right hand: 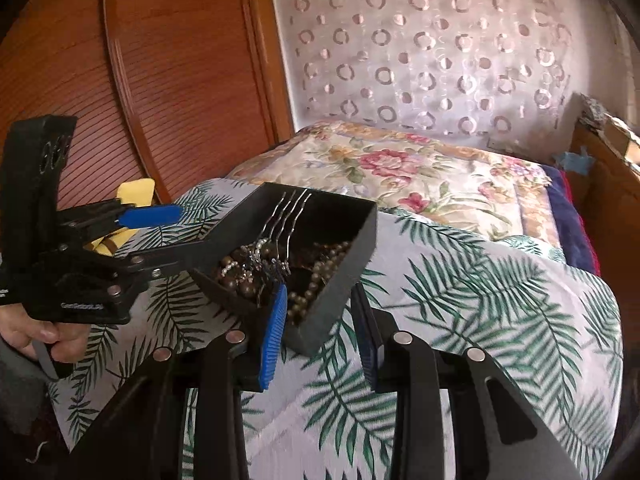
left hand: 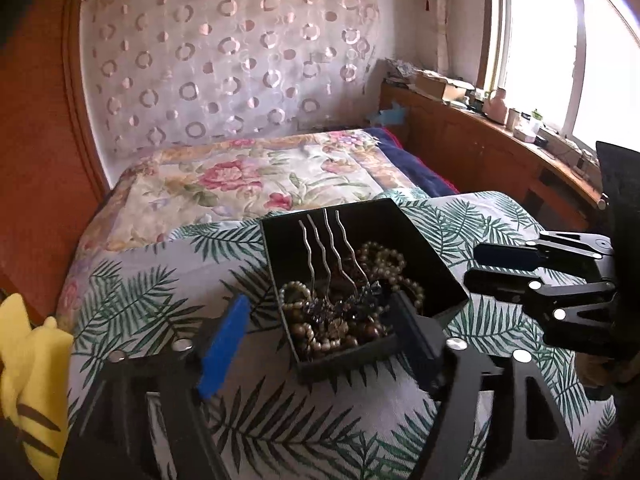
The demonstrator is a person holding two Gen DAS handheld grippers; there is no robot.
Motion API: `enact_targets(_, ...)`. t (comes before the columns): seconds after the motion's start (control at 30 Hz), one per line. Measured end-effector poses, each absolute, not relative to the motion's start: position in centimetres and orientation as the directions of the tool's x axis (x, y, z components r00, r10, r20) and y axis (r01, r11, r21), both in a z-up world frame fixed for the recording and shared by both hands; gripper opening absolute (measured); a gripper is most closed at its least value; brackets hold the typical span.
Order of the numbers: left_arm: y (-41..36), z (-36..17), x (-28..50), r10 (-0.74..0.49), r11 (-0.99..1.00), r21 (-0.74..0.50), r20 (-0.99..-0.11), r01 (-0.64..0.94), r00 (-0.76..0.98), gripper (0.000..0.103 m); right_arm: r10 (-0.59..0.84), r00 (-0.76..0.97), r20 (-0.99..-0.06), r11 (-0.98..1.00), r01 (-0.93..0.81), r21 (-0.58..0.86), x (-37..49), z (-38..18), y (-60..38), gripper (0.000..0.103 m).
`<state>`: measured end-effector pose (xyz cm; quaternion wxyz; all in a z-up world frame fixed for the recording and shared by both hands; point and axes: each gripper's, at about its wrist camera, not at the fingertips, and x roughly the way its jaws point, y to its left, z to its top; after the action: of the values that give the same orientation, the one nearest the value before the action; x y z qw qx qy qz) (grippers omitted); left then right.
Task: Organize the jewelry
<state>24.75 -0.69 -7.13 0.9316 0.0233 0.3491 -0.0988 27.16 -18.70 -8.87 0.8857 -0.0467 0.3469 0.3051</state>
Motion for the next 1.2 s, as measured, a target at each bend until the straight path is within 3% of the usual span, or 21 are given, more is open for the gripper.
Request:
enact_targets(0.2,-0.6,-6.0,21.2,-0.141,0.987,-0.024,-0.621,0.161,0.771,0.094,0.476,0.652,-0.590,0.847,-0.520,0.109,23.4,-7.2,-20.4,0.047)
enact_targets(0.27,-0.6,-5.6,19.9,-0.136,0.988,-0.027,-0.610,0.151,0.781,0.095,0.466,0.671,-0.577,0.856,-0.506,0.102,22.3,-6.8,-20.7,0.054)
enact_targets(0.43,-0.5,-4.7,17.2,-0.118,0.992,-0.039,-0.589,0.117,0.799,0.095,0.439,0.724,-0.531,0.880,-0.465,0.094,19.7,-5.2,-21.5,0.086)
enact_targets(0.6,-0.7,-3.4,13.8,-0.084,0.996,-0.022,-0.545,0.086,0.834,0.095,0.406,0.788,-0.462,0.905,-0.417,0.085,16.1,-3.2,-22.2,0.099)
enact_targets(0.9,-0.6,-1.7,9.3,-0.070,0.998,-0.024,-0.498,0.066,0.864,0.095,0.323,0.856,-0.404,0.942,-0.329,0.057,11.4,-1.8,-23.1,0.100)
enact_targets(1.2,-0.7,-1.2,7.8,-0.046,0.999,0.001,-0.487,0.053,0.872,0.095,0.329,0.859,-0.393,0.942,-0.326,0.076,10.6,-1.9,-23.5,0.100)
